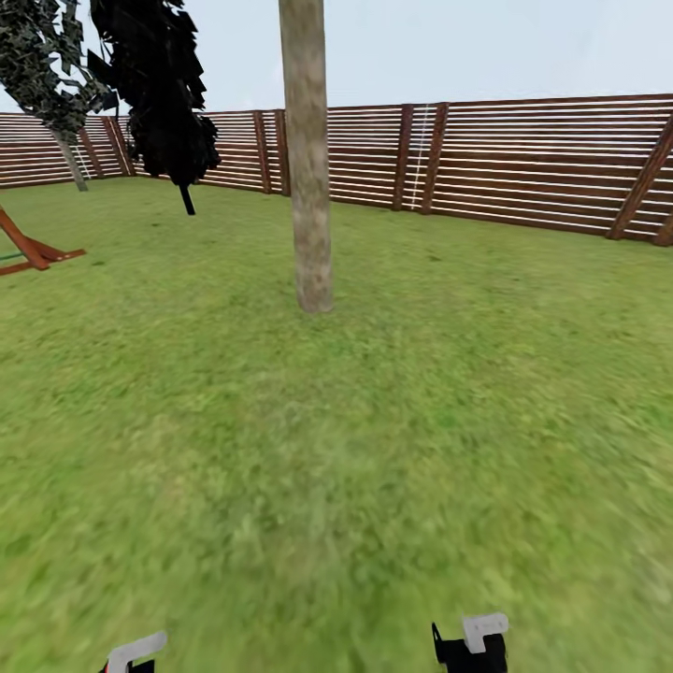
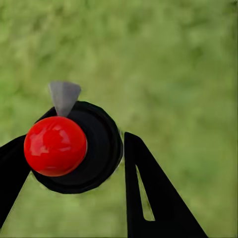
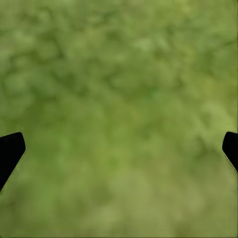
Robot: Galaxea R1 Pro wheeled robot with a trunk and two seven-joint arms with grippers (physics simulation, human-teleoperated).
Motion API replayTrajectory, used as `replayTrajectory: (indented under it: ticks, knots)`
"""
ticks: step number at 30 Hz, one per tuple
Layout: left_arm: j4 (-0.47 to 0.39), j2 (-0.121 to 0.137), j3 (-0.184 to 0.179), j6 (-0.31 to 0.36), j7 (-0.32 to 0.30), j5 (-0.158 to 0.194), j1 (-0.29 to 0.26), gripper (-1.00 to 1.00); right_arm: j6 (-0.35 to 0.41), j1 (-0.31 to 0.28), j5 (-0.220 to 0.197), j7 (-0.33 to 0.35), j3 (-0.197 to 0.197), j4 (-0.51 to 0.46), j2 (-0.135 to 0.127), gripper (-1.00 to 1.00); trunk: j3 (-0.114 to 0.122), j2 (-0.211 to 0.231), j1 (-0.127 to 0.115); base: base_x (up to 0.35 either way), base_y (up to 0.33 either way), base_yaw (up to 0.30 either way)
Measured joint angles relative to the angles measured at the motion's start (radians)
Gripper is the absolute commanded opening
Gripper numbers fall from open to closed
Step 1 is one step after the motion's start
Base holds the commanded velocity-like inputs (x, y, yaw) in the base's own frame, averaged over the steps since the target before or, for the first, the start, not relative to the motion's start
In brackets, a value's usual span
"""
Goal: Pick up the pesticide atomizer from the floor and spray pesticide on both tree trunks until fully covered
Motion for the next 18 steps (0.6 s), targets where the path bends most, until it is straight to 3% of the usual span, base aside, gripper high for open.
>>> replayTrajectory:
  ticks: [6,18]
  knots:
    - [0.000,0.001,0.001,0.000,0.005,0.000,0.000,-1.00,0.000,0.000,0.000,0.000,0.000,0.000,0.000,1.00,0.000,0.000,0.000,0.340,0.077,-0.137]
    - [0.000,0.001,0.000,0.001,0.010,0.000,0.000,-1.00,0.000,0.000,0.002,0.000,-0.001,0.002,-0.002,1.00,0.000,0.000,0.000,0.340,0.077,-0.009]
